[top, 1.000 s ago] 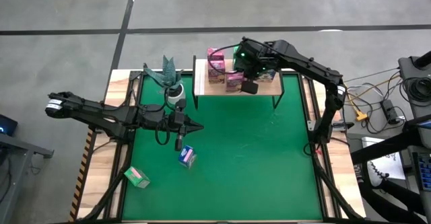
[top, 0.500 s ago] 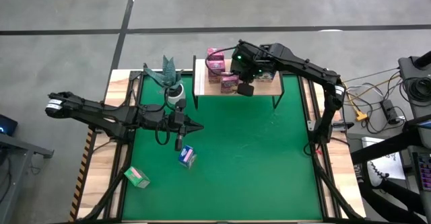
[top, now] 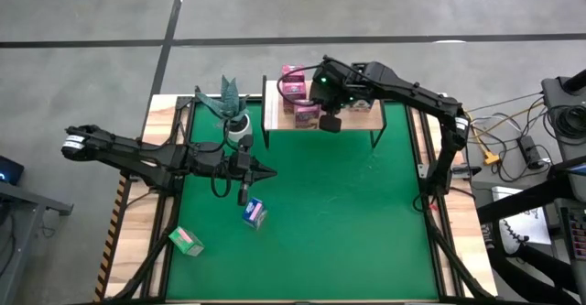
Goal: Stack cereal on shelf
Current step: Put the violet cereal box aligned with the other violet cereal boxes on the shelf
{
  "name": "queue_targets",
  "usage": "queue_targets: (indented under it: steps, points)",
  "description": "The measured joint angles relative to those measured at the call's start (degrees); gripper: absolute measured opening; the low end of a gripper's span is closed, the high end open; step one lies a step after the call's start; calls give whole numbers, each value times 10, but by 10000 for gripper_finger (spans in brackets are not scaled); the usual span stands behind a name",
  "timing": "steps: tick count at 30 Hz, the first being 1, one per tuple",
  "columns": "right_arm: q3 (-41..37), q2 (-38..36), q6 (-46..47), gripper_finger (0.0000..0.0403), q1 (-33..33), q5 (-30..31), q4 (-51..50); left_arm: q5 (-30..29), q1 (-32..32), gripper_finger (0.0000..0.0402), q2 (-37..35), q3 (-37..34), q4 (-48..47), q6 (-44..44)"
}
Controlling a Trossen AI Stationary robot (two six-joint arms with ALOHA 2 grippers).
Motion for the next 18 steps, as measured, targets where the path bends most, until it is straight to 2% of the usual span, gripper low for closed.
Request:
queue_targets:
  steps: [6,10,18]
  points:
    - [-2,2,-6,9,4,-1,12,0,0,0,0,0,0,0]
    - [-7,2,-3,9,4,-29,28,0,0,0,0,0,0,0]
    - [-28,2,-7,9,4,-29,60,0,0,0,0,0,0,0]
